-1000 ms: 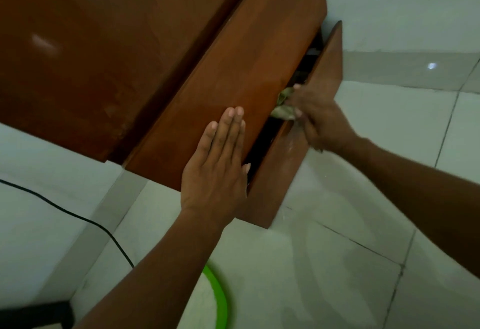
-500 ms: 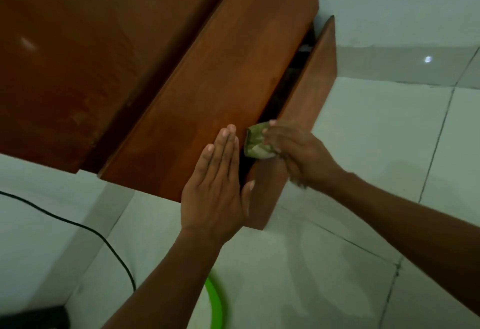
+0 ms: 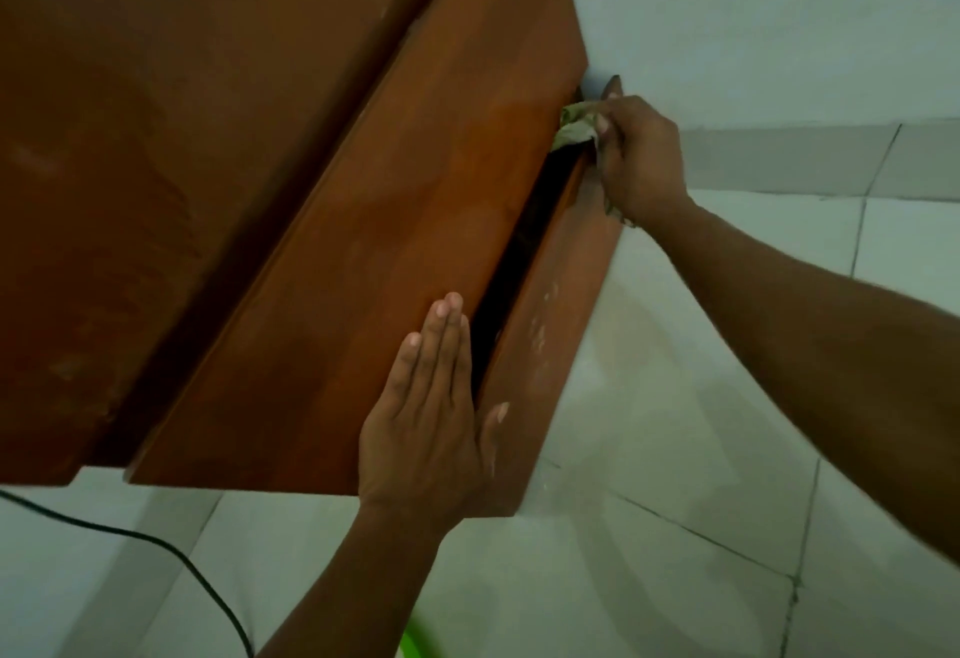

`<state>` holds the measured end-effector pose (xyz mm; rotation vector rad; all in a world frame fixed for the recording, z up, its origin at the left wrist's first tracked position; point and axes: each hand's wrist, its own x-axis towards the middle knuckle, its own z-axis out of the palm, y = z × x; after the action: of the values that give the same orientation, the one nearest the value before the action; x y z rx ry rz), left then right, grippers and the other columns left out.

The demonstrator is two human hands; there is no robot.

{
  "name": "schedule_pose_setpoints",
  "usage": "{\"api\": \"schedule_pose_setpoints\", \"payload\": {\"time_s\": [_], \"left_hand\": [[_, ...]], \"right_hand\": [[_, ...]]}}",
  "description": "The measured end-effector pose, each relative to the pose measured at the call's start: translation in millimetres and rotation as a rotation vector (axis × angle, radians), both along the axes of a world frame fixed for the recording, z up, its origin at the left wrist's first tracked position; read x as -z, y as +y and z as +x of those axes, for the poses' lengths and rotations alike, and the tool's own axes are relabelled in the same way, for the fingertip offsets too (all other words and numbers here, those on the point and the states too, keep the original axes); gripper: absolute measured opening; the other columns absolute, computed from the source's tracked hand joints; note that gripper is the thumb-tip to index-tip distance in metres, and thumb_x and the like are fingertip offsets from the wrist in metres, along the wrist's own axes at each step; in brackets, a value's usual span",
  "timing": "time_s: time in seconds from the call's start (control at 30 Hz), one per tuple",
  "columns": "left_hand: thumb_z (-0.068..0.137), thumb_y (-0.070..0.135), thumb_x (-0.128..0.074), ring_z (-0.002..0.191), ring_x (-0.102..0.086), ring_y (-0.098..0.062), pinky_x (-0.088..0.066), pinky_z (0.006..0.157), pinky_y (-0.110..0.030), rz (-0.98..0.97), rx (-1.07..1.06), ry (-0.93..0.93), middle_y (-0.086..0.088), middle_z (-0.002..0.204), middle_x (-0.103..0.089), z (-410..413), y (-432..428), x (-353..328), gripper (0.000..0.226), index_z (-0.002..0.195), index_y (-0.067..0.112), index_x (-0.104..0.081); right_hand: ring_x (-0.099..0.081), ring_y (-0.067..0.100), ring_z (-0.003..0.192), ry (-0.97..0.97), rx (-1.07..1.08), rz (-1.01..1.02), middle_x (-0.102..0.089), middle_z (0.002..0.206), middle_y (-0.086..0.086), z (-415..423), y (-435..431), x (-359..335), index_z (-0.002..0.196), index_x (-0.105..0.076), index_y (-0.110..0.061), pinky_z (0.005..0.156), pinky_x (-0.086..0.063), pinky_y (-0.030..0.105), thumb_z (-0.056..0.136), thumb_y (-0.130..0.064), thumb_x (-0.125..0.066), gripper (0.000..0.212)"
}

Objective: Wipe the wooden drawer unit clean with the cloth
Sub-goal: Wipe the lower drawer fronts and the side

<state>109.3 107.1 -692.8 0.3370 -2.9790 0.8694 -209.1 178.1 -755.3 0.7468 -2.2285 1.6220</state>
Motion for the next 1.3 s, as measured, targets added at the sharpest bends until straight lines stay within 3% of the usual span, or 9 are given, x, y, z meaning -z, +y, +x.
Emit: {"api": "schedule_pose_setpoints", "payload": {"time_s": [0.07,0.2,0.4,0.67,0.87,0.93,1.03,1.13,1.3], "left_hand": [[0.103,0.051,-0.022,0.156,-0.004,-0.030,-0.007,0.127,-0.043,0.020,0.022,0.034,-0.022,0.167,-0.005,-9.3,0.2,-4.2,0.078,0.156,-0.006,-0.013],[0.103,0.047,-0.016,0.156,-0.008,-0.031,-0.007,0.126,-0.044,0.000,0.065,0.052,-0.022,0.166,-0.010,-46.0,-7.2,-24.4,0.074,0.155,-0.006,-0.016],[0.102,0.047,-0.013,0.156,0.003,-0.034,0.004,0.126,-0.045,-0.102,0.118,0.001,-0.026,0.166,-0.001,-97.8,-15.7,-45.9,0.077,0.156,-0.008,-0.006],[0.102,0.047,-0.015,0.156,0.000,-0.036,-0.001,0.126,-0.048,-0.132,0.127,-0.049,-0.029,0.165,0.000,-107.8,-14.8,-43.5,0.077,0.155,-0.009,-0.007],[0.100,0.037,-0.012,0.156,-0.004,-0.035,-0.002,0.126,-0.048,-0.118,0.109,-0.068,-0.026,0.166,-0.008,-107.6,-10.2,-48.8,0.071,0.156,-0.007,-0.012],[0.093,0.035,-0.011,0.156,-0.002,-0.035,-0.001,0.126,-0.049,-0.140,0.083,-0.125,-0.026,0.166,-0.005,-106.4,-9.0,-58.7,0.075,0.156,-0.006,-0.007],[0.090,0.038,-0.004,0.152,0.023,-0.034,0.012,0.124,-0.051,-0.263,0.054,-0.253,-0.025,0.163,0.024,-103.8,-9.2,-81.3,0.079,0.151,-0.005,0.022],[0.095,0.040,-0.005,0.148,0.032,-0.033,0.017,0.122,-0.052,-0.335,0.054,-0.342,-0.024,0.158,0.035,-107.8,-8.4,-95.7,0.078,0.148,-0.005,0.030],[0.089,0.029,0.008,0.149,0.030,-0.034,0.015,0.122,-0.052,-0.339,0.053,-0.372,-0.025,0.159,0.033,-114.8,-7.6,-98.4,0.072,0.149,-0.006,0.027]], "right_hand": [[-0.064,0.038,0.107,-0.048,0.029,-0.087,-0.066,0.111,0.025,29.3,2.0,-4.2,0.113,-0.063,0.004,0.093,-0.049,0.040,0.096,-0.005,-0.047,0.026],[-0.054,0.031,0.128,0.231,-0.341,-0.077,-0.065,0.125,0.020,120.8,9.4,28.7,0.116,-0.067,0.004,0.117,-0.037,0.042,0.105,-0.017,-0.040,0.036],[-0.053,0.031,0.133,0.204,-0.182,-0.059,-0.067,0.126,0.016,18.1,-11.9,45.2,0.116,-0.069,0.000,0.115,-0.040,0.042,0.099,-0.003,-0.053,0.024],[-0.064,0.021,0.113,-0.184,0.126,-0.286,-0.072,0.117,0.011,-36.6,-30.5,31.7,0.116,-0.070,-0.005,0.101,-0.050,0.043,0.101,-0.013,-0.050,0.027],[-0.063,-0.008,0.078,-0.701,0.282,-0.579,-0.069,0.087,-0.003,143.1,-8.4,35.8,0.109,-0.070,-0.012,0.072,-0.050,0.018,0.105,-0.023,-0.047,0.026],[-0.065,-0.003,0.108,-0.778,0.147,-0.581,-0.071,0.117,-0.005,225.5,-13.9,35.8,0.130,-0.064,-0.027,0.090,-0.056,0.029,0.104,-0.036,-0.045,0.033],[-0.034,0.015,0.149,-0.632,0.010,-0.479,-0.037,0.159,-0.010,297.3,-28.7,33.0,0.150,-0.042,-0.032,0.118,-0.035,0.049,0.105,-0.036,-0.034,0.046],[-0.009,0.023,0.156,-0.487,-0.076,-0.323,-0.011,0.169,-0.003,306.0,-34.9,29.8,0.157,-0.027,-0.019,0.125,-0.015,0.053,0.107,-0.041,-0.023,0.055],[0.002,0.013,0.156,-0.523,-0.101,-0.334,0.001,0.169,-0.010,223.1,-51.0,42.2,0.159,-0.008,-0.028,0.126,-0.009,0.052,0.104,-0.056,-0.012,0.062]]}}
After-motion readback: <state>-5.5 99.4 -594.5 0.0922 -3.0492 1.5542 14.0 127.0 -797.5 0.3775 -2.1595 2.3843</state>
